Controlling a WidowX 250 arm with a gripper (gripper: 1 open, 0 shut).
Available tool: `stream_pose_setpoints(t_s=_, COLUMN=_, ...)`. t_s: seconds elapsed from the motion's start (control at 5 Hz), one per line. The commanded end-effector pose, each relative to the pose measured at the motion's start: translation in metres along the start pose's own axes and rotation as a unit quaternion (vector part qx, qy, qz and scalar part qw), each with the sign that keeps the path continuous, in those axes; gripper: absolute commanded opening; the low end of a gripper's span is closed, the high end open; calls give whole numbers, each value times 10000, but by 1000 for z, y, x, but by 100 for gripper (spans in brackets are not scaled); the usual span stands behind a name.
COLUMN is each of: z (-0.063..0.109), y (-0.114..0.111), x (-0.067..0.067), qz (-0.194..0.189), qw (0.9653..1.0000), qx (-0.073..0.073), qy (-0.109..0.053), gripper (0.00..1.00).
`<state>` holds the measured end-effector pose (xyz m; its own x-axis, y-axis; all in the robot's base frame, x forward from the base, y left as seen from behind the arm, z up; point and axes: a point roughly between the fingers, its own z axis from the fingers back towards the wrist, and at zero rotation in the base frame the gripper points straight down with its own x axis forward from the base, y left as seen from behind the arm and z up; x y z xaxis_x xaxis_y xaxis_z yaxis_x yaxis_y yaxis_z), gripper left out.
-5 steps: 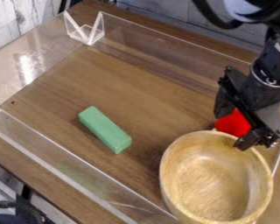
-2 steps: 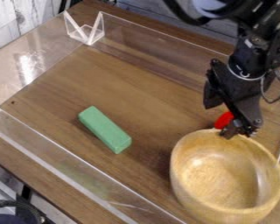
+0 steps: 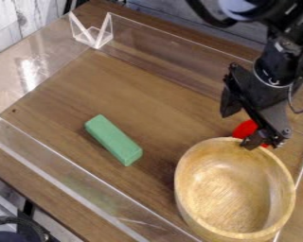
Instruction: Move the red object to the left side of the table
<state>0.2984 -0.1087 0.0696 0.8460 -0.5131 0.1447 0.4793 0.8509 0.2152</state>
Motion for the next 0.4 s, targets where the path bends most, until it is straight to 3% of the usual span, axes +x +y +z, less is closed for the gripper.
stream_pose_setpoints(t_s=0.0, z=2, y=-12, x=9, qz=51, qw=9999, qx=-28, qy=-159, gripper=100)
stream_pose_setpoints(t_s=0.2, z=-11, y=-9, x=6, qz=70, qw=9998, qx=-104, qy=-166, gripper=100)
